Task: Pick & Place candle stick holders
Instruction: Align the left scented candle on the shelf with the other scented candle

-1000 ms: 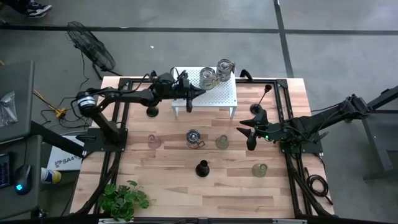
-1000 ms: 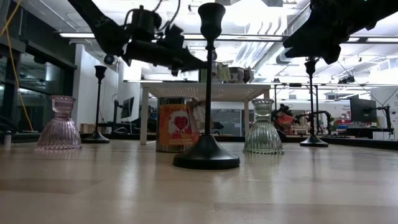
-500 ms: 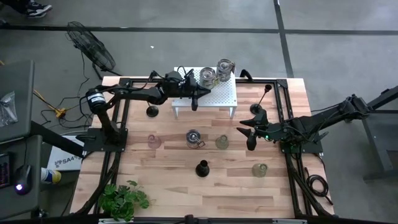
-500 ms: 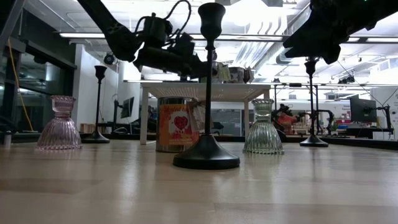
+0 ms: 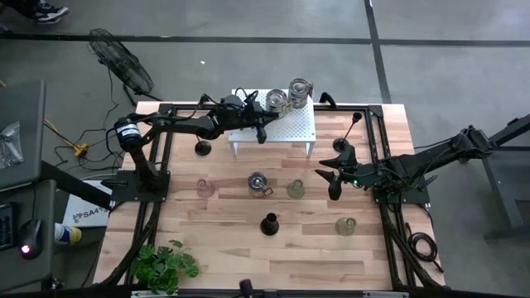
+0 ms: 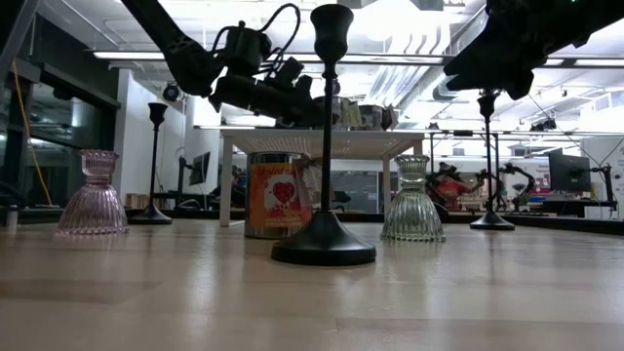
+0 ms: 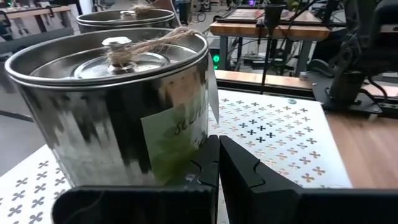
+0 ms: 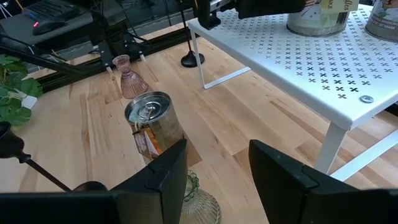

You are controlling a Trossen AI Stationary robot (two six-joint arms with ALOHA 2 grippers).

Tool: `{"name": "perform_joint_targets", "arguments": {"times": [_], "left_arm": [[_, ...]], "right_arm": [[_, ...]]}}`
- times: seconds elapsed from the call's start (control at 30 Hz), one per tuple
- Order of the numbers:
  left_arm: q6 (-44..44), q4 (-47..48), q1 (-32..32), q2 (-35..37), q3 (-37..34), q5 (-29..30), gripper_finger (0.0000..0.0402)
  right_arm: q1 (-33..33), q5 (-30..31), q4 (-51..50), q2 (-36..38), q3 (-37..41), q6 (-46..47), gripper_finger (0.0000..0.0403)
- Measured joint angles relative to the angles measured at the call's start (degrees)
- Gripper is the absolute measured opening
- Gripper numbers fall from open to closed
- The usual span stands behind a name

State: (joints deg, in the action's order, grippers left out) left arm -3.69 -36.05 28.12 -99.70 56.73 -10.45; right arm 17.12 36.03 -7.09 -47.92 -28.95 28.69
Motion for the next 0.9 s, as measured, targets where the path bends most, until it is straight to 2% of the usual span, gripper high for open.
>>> {"name": "perform_joint_targets", "arguments": {"times": [0.53,0.9], "left_arm": [[-0.6,-0.3,0.1,0.0,0.0,6.6,0.0000],[-1.3,-0.4,0.3,0.0,0.0,8.6,0.0000]], "right_arm": [[0.0,0.0,0.0,0.0,0.0,0.2,0.0162],[0.0,0.0,0.0,0.0,0.0,1.1,0.0162]]}}
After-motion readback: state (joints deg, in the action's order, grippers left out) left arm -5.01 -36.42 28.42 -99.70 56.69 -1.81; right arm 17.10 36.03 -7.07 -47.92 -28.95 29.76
